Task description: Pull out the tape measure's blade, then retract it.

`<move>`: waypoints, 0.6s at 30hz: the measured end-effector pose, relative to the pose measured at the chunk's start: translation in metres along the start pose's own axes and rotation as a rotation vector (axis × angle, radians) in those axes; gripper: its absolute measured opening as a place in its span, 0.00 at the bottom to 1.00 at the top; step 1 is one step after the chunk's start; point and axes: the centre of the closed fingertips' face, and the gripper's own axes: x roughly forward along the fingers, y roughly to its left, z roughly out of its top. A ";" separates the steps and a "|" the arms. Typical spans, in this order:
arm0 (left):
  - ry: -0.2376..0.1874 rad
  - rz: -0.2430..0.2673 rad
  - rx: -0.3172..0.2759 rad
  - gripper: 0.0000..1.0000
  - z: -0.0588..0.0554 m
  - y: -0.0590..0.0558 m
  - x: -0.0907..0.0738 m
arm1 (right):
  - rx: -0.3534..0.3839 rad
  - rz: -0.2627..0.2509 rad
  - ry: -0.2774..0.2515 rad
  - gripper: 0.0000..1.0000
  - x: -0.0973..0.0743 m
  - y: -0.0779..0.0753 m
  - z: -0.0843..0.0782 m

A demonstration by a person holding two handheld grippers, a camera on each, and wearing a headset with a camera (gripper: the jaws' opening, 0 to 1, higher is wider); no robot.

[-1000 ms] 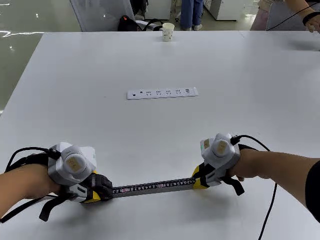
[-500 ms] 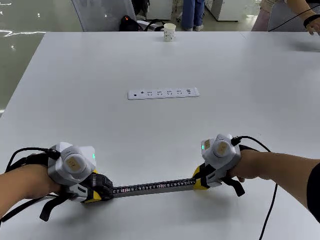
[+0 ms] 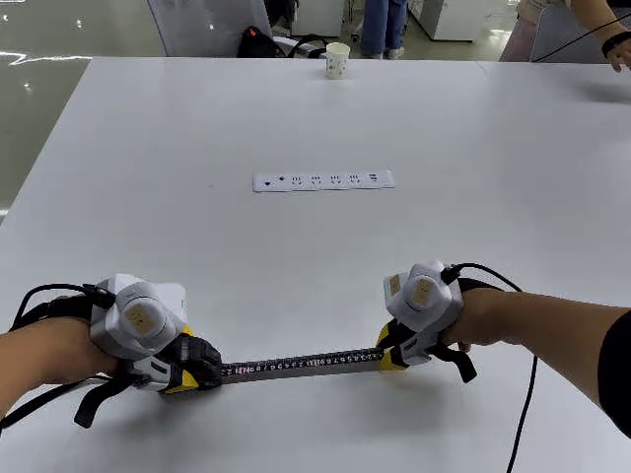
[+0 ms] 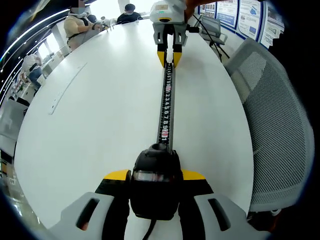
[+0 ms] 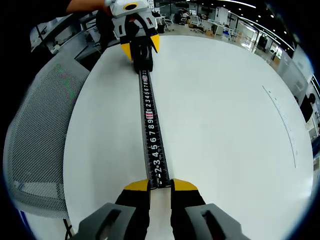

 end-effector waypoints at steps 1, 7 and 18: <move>0.002 -0.001 0.002 0.32 0.000 0.000 0.000 | 0.002 -0.003 0.002 0.12 -0.001 0.000 0.000; 0.006 0.005 0.011 0.32 0.000 0.002 0.000 | -0.007 -0.031 0.017 0.12 0.001 0.000 0.000; 0.043 -0.028 -0.002 0.40 -0.007 0.001 -0.004 | -0.079 -0.066 0.069 0.13 0.000 -0.001 -0.002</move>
